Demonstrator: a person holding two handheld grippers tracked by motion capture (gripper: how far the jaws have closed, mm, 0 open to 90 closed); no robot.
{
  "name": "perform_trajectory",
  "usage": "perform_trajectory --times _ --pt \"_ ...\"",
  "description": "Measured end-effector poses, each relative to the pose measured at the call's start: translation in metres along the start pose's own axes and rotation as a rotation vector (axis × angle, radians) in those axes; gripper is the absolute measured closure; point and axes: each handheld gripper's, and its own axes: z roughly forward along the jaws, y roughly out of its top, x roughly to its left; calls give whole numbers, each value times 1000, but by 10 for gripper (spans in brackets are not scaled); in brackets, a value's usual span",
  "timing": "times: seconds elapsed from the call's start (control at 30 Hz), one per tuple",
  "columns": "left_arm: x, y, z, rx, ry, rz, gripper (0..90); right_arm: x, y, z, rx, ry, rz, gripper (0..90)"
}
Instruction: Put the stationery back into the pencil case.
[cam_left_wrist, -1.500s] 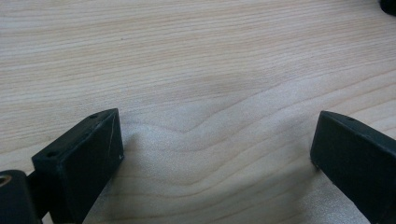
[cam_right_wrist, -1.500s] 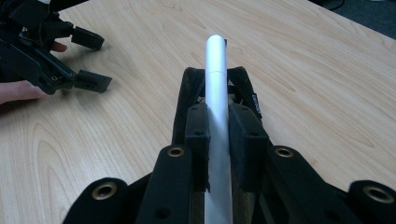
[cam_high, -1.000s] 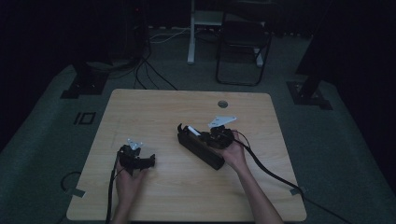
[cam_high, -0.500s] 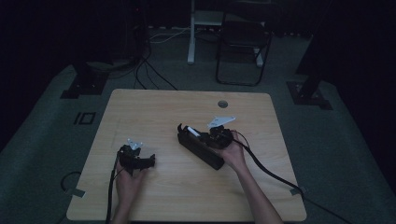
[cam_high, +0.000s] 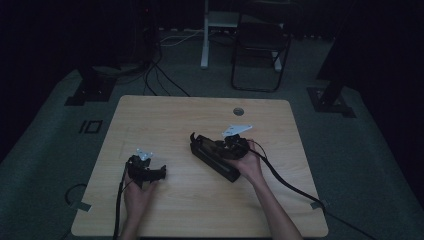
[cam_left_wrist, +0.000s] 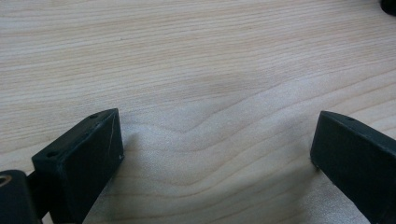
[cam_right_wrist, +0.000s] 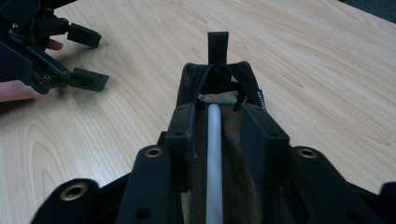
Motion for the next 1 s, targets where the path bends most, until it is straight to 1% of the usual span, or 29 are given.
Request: perform_trajectory --times 0.17,0.47,0.63,1.0 --pt "0 0 0 0 -1 1 28 0 0 0 -3 -2 2 621" --pt "0 0 0 0 -1 1 28 2 0 -2 -6 -2 3 614" --pt "0 0 0 0 0 1 28 5 2 -10 -23 -7 -1 609" --pt "0 0 0 0 -1 -2 29 11 3 -27 -26 -42 -43 594"
